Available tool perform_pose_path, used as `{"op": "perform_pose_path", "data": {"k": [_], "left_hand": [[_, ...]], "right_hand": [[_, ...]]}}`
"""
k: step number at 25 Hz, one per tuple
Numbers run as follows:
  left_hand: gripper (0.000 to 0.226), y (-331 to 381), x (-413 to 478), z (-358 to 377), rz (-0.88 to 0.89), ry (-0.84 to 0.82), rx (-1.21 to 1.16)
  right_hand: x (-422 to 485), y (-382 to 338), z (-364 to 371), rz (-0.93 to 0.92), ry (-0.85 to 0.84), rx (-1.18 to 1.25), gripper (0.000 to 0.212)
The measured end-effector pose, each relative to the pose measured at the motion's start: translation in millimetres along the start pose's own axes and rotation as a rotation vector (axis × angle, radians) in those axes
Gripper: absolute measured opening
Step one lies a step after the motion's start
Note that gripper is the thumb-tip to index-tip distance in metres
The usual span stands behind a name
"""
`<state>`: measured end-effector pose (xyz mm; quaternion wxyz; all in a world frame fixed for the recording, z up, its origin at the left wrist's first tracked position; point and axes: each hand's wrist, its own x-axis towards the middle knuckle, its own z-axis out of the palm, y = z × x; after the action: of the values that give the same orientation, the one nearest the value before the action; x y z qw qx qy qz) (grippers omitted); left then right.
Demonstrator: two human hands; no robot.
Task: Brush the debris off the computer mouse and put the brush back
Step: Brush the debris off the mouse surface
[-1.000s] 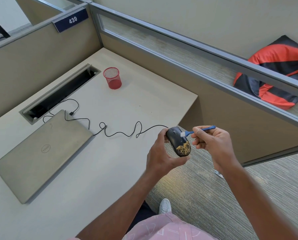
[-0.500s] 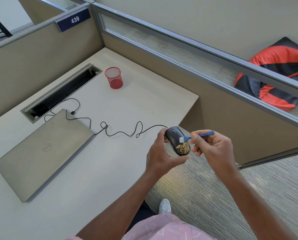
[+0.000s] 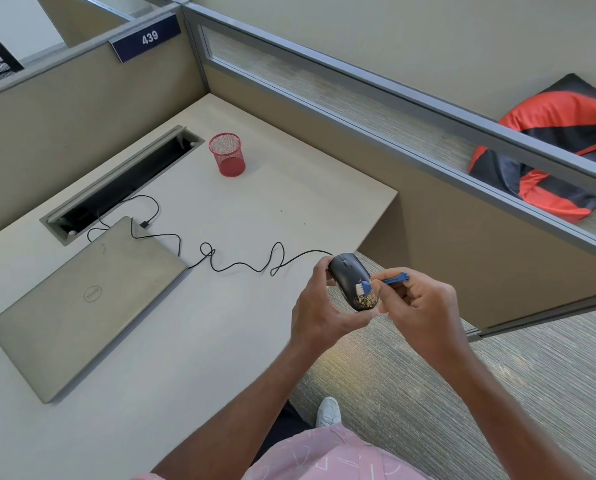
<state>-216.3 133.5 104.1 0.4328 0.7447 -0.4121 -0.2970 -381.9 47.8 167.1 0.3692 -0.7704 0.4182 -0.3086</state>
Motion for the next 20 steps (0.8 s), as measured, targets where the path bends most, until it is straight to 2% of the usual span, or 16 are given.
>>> {"op": "perform_pose_path", "data": {"k": [6,10,13,20], "left_hand": [[0.112,0.0,0.5,0.5,0.0,-0.003,0.005],[0.112,4.4,-0.3,1.1,0.003,0.002,0.018],[0.114,6.5,0.2,0.1,-0.003,0.005,0.014],[0.11,0.8,0.9,-1.1,-0.008,-0.002,0.013]], "right_hand": [[5.4,-3.1,-10.8,0.053,0.022,0.052,0.005],[3.5,-8.7,-1.3,0.067,-0.048,0.128,0.006],[0.8,-7.1,2.8,0.042,-0.09,0.075,0.007],[3.7,-0.1,-13.5,0.065,-0.041,0.046,0.007]]}}
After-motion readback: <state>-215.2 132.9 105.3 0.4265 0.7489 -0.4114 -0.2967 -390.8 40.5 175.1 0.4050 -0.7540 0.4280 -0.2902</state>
